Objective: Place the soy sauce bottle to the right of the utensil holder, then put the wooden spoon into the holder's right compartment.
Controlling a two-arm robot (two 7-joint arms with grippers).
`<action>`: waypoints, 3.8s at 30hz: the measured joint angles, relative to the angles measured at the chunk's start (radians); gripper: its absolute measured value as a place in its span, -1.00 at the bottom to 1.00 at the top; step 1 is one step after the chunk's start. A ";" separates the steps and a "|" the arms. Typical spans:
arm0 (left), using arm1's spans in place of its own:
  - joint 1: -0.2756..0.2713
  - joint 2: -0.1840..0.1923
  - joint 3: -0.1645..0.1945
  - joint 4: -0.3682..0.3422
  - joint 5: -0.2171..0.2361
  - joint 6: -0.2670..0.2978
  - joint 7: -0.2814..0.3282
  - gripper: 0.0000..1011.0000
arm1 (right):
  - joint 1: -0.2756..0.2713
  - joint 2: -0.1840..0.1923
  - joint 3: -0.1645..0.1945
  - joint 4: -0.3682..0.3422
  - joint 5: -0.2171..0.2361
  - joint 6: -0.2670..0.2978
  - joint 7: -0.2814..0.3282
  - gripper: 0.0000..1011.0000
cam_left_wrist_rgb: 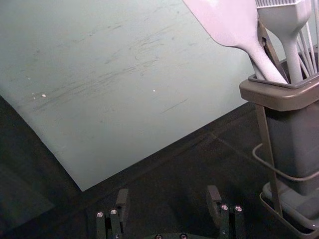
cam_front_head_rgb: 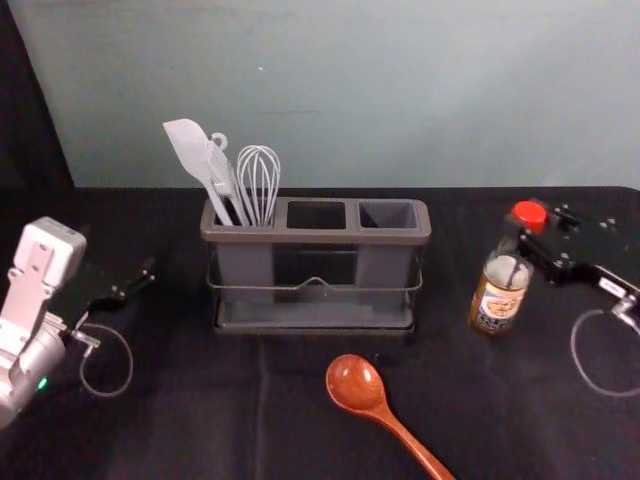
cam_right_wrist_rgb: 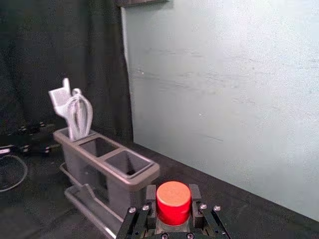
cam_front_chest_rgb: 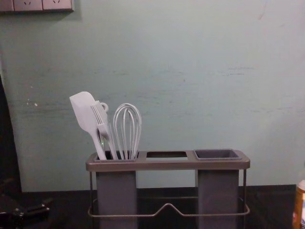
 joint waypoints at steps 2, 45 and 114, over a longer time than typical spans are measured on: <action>0.000 0.000 0.000 0.000 0.000 0.000 0.000 1.00 | 0.020 -0.016 -0.008 0.021 -0.006 0.009 -0.002 -0.23; 0.000 0.000 0.000 0.000 0.000 0.000 0.000 1.00 | 0.255 -0.236 -0.119 0.313 -0.148 0.007 0.045 -0.23; 0.000 0.000 0.000 0.000 0.000 0.000 0.000 1.00 | 0.246 -0.243 -0.104 0.324 -0.165 -0.004 0.064 0.98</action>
